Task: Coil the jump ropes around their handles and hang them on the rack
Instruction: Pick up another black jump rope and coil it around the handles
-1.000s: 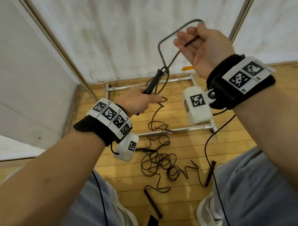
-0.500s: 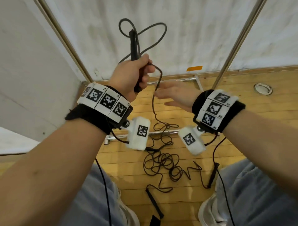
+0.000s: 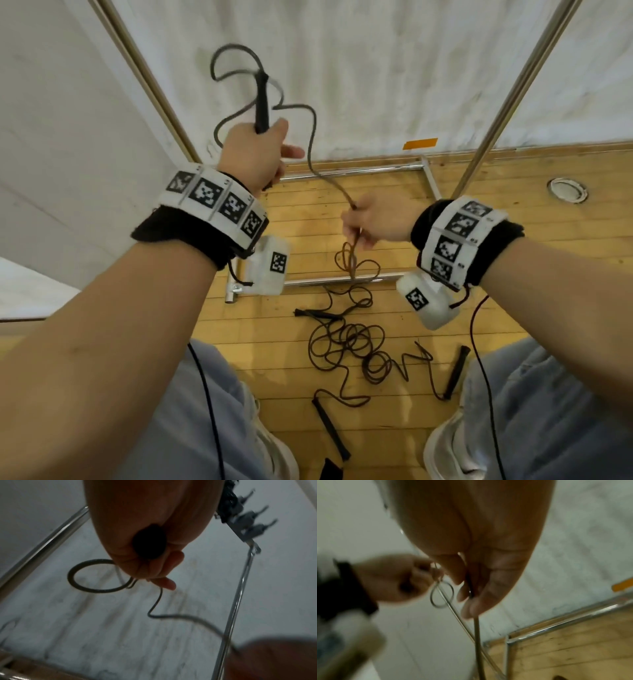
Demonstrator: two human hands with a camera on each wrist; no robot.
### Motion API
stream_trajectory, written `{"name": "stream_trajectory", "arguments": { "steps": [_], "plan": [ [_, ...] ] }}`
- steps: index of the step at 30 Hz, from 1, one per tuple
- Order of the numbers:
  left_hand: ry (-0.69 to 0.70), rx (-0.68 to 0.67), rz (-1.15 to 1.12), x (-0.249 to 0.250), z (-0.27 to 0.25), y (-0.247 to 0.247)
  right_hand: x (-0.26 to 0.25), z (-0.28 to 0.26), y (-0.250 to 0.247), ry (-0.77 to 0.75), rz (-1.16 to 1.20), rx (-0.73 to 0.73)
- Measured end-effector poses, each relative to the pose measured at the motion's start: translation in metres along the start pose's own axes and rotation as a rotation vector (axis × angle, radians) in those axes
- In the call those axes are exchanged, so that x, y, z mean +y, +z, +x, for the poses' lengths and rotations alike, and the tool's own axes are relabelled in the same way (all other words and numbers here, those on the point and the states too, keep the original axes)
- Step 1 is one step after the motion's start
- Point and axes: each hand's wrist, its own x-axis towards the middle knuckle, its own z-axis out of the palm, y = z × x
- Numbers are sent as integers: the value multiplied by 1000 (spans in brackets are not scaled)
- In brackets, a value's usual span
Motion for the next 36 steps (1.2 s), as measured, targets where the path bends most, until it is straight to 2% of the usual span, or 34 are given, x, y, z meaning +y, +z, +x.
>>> {"name": "stream_trajectory", "arguments": {
  "steps": [2, 4, 6, 8, 9, 12, 16, 19, 21, 23, 25, 27, 28, 31, 36],
  "plan": [
    [35, -43, 96, -7, 0, 3, -12, -6, -12, -81, 337, 134],
    [45, -173, -36, -10, -4, 8, -24, -11, -21, -161, 627, 222],
    [36, -387, -171, -11, -10, 16, -31, -15, -29, -199, 839, 246],
    [87, -540, -105, -15, -16, 25, -35, -18, -34, -207, 997, 235],
    [123, -568, -28, -18, -18, 30, -36, -20, -37, -209, 1065, 231],
    [121, -579, 109, -30, -18, 40, -38, -25, -49, -228, 1230, 275],
    [54, -611, 208, -43, -15, 45, -31, -29, -79, -300, 1416, 431],
    [99, -492, 292, -46, -13, 44, -21, -28, -94, -283, 1492, 554],
    [136, -348, 272, -44, -12, 44, -17, -23, -90, -216, 1450, 555],
    [155, -222, 172, -40, -10, 42, -16, -18, -75, -128, 1208, 485],
    [179, -152, 60, -33, -11, 42, -14, -13, -55, -74, 739, 343],
    [179, -127, -64, -25, -12, 41, -14, -12, -32, -119, 253, 165],
    [163, -121, -123, -22, -12, 40, -14, -12, -21, -160, 93, 109],
    [121, -88, -294, -12, -7, 30, -3, -10, 0, -145, 51, 11],
    [77, 74, -417, -9, 4, 8, 13, -4, 8, -119, -7, -187]
  ]
}}
